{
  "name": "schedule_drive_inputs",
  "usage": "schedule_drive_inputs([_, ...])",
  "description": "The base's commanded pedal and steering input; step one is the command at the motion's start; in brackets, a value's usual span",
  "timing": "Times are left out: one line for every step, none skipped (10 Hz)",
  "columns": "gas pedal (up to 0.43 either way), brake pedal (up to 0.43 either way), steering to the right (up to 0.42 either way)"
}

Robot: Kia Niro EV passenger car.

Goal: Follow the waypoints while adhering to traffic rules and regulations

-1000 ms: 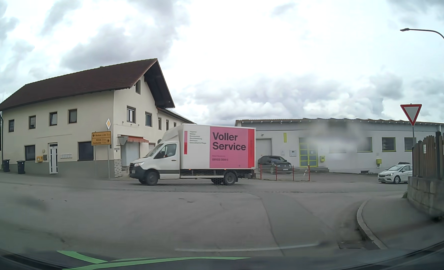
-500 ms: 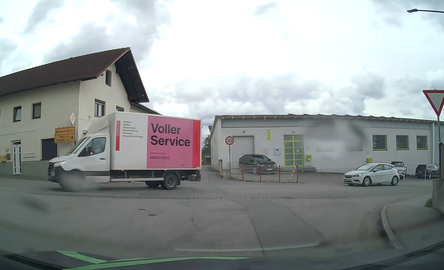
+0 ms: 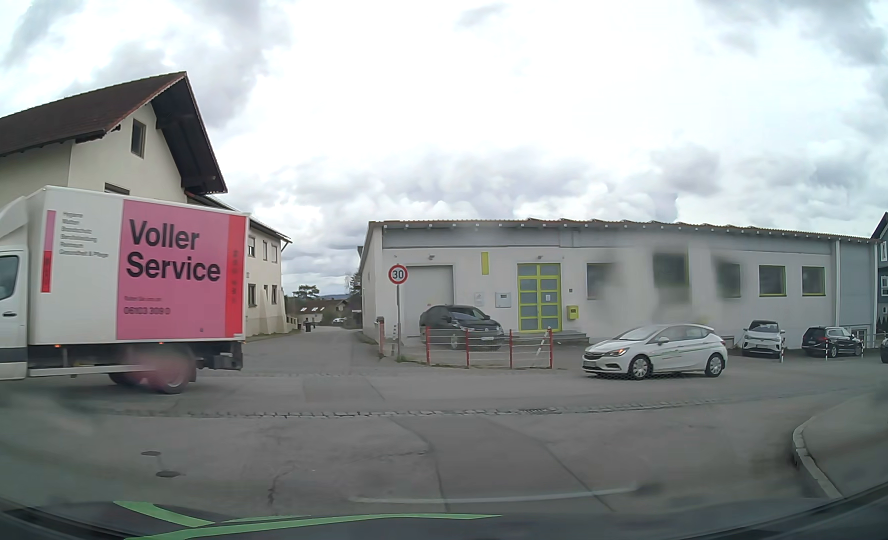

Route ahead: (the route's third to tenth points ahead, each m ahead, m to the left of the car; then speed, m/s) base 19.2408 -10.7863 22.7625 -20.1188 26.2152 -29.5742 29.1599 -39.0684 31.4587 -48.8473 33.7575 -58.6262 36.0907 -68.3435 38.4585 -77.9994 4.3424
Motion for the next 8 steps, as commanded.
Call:
schedule_drive_inputs([0.000,0.116,0.210])
schedule_drive_inputs([0.000,0.024,0.213])
schedule_drive_inputs([0.000,0.000,0.216])
schedule_drive_inputs([0.000,0.000,0.219])
schedule_drive_inputs([0.000,0.000,0.233])
schedule_drive_inputs([0.000,0.000,0.252])
schedule_drive_inputs([0.000,0.000,0.265])
schedule_drive_inputs([0.000,0.000,0.275])
